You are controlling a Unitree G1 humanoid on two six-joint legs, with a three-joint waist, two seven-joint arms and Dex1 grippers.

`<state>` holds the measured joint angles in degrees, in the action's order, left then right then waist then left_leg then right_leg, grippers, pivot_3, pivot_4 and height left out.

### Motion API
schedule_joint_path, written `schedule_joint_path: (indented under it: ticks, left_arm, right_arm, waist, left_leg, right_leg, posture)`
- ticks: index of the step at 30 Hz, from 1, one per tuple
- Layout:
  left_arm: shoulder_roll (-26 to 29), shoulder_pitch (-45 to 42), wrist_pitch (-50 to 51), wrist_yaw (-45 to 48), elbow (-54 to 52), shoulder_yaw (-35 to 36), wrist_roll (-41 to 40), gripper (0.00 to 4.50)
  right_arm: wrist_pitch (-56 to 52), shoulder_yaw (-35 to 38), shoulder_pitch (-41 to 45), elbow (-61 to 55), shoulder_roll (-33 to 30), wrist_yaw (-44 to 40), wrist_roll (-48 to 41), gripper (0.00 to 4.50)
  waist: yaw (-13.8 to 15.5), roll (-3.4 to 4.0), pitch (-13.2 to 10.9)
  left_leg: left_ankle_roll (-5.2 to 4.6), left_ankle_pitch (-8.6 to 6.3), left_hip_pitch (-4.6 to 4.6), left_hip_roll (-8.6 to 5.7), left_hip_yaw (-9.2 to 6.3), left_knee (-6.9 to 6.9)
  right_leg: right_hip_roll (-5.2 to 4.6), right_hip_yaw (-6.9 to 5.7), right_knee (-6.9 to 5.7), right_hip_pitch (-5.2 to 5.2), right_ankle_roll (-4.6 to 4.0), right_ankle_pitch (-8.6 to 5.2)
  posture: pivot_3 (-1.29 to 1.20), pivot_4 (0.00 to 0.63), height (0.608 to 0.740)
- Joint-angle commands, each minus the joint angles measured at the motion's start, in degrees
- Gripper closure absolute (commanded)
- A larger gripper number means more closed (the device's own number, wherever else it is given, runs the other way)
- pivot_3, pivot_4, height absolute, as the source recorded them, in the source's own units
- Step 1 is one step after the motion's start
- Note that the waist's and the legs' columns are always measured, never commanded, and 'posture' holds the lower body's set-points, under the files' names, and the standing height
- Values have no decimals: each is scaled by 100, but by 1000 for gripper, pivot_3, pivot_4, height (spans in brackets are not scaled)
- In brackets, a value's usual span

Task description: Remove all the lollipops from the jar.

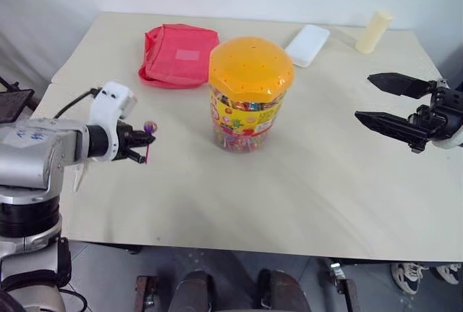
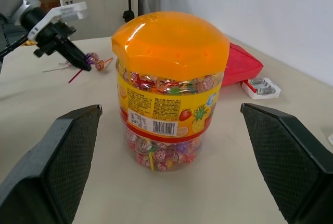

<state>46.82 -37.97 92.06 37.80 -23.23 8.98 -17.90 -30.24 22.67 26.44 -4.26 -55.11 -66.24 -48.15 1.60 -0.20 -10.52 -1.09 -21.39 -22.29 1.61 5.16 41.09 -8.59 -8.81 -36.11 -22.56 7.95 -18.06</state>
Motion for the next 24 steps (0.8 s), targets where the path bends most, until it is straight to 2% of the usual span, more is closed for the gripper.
schedule_joint_path:
  ticks: [1,5,11,15,21,24]
  left_arm:
    - [274,250,44,-167,-277,93,-209,4465]
    - [585,632,44,-291,-220,73,-322,4465]
    - [392,901,44,-523,300,320,-429,4465]
    - [357,1027,44,-631,375,587,-895,3477]
    - [962,1141,44,-881,271,720,-1387,1511]
    - [1341,1151,44,-811,145,1011,-1750,594]
  right_arm:
    - [60,99,130,-22,-34,-51,6,0]
    - [27,66,172,-25,5,-26,23,0]
    - [16,-8,289,1,74,23,76,0]
    - [-27,-14,322,-18,85,38,77,0]
    - [-46,-52,420,58,59,-10,131,0]
    - [-43,-102,512,144,51,-50,179,0]
  waist:
    - [-13,0,0]
    - [-20,0,0]
    - [3,0,0]
    - [-6,0,0]
    - [-26,0,0]
    - [-22,0,0]
  left_leg:
    - [0,0,0,1,0,-2]
    - [1,0,3,3,2,-4]
    - [1,0,2,0,3,-2]
    - [1,-1,2,2,3,-5]
    - [2,-1,7,3,4,-8]
    - [2,-1,7,3,6,-9]
  right_leg:
    - [1,0,0,0,0,0]
    - [1,0,1,-1,-1,0]
    - [0,1,1,0,0,0]
    - [1,-1,2,-1,-1,0]
    - [1,2,1,-1,-1,0]
    - [1,5,2,-1,-1,-1]
  posture:
    - [0,150,740]
    - [0,150,740]
    - [0,150,740]
    - [0,150,740]
    - [0,150,740]
    - [0,150,740]
